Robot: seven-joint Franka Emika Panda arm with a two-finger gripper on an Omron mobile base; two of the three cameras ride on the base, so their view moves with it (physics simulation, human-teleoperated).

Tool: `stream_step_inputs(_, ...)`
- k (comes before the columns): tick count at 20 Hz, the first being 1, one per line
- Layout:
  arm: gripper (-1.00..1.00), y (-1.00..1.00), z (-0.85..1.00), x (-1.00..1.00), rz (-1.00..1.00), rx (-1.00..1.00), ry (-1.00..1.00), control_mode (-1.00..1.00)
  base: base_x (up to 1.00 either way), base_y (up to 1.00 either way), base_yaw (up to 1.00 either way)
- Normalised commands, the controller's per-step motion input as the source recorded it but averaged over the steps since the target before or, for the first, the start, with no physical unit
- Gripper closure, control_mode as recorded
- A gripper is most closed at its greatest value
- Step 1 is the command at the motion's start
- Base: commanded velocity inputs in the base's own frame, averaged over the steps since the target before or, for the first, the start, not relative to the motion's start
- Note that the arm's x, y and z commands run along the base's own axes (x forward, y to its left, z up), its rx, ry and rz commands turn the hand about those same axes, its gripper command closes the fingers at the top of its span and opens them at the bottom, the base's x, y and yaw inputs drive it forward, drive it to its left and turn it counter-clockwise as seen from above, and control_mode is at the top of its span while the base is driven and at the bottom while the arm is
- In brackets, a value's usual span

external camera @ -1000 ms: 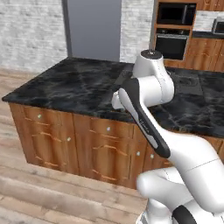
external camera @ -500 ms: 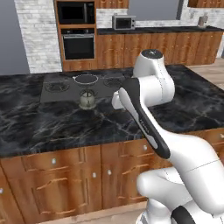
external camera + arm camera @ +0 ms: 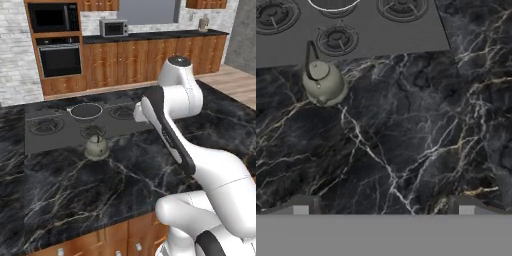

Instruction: Pick the kettle from the counter and place it on a stove burner. Then turn the burner on.

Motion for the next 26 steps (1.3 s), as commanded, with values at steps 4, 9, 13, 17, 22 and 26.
stream_step_inputs(4,-1.00,0.00,0.00,0.00,0.00,0.00,0.00,1.00,0.26,0.45,0.09)
stream_step_inputs(9,-1.00,0.00,0.00,0.00,0.00,0.00,0.00,1.00,-0.06,0.41,0.23)
stream_step_inputs(13,-1.00,0.00,0.00,0.00,0.00,0.00,0.00,1.00,-0.54,0.19,0.10)
stream_step_inputs(17,-1.00,0.00,0.00,0.00,0.00,0.00,0.00,1.00,0.00,0.15,0.00)
stream_step_inputs(22,-1.00,0.00,0.00,0.00,0.00,0.00,0.00,1.00,0.07,0.58,0.00)
stream_step_inputs(26,-1.00,0.00,0.00,0.00,0.00,0.00,0.00,1.00,0.25,0.30,0.00)
